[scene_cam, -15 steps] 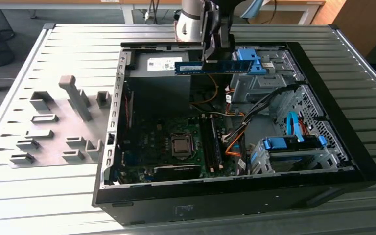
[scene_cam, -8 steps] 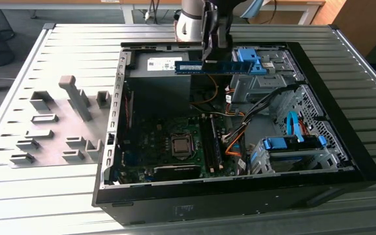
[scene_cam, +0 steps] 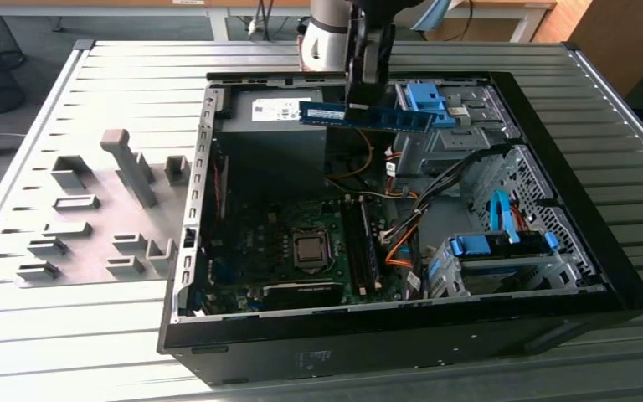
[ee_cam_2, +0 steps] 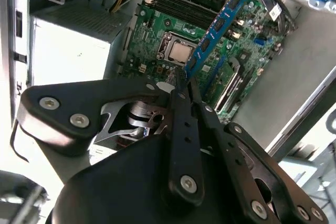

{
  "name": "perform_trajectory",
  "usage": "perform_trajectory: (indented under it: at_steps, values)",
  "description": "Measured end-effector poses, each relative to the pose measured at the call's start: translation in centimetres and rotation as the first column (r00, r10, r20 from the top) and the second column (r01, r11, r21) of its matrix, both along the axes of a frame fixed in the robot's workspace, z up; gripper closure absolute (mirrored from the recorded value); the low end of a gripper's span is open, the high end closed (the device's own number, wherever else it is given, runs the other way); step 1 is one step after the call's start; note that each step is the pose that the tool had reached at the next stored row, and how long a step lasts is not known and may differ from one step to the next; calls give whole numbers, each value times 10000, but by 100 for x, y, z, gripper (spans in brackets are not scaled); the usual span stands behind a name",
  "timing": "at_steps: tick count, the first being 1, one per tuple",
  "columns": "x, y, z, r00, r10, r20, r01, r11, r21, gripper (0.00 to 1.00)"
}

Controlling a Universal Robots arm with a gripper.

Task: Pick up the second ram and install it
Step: 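Insert the second ram into the second slot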

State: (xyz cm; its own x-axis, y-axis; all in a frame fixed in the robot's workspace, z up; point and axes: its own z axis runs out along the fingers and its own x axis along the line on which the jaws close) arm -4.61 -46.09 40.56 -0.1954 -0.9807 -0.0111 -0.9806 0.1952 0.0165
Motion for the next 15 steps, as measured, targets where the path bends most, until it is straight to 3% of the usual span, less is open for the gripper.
perform_trajectory:
  at_steps: [4,7,11,15]
  values:
    - [0,0,-8,9977,-676,0,676,9977,-6,86]
    - [0,0,-14,9929,-1192,1,1192,9929,-10,86]
    - [0,0,-23,9817,-1907,1,1907,9817,-14,86]
    - [0,0,-29,9670,-2548,3,2548,9670,-21,86]
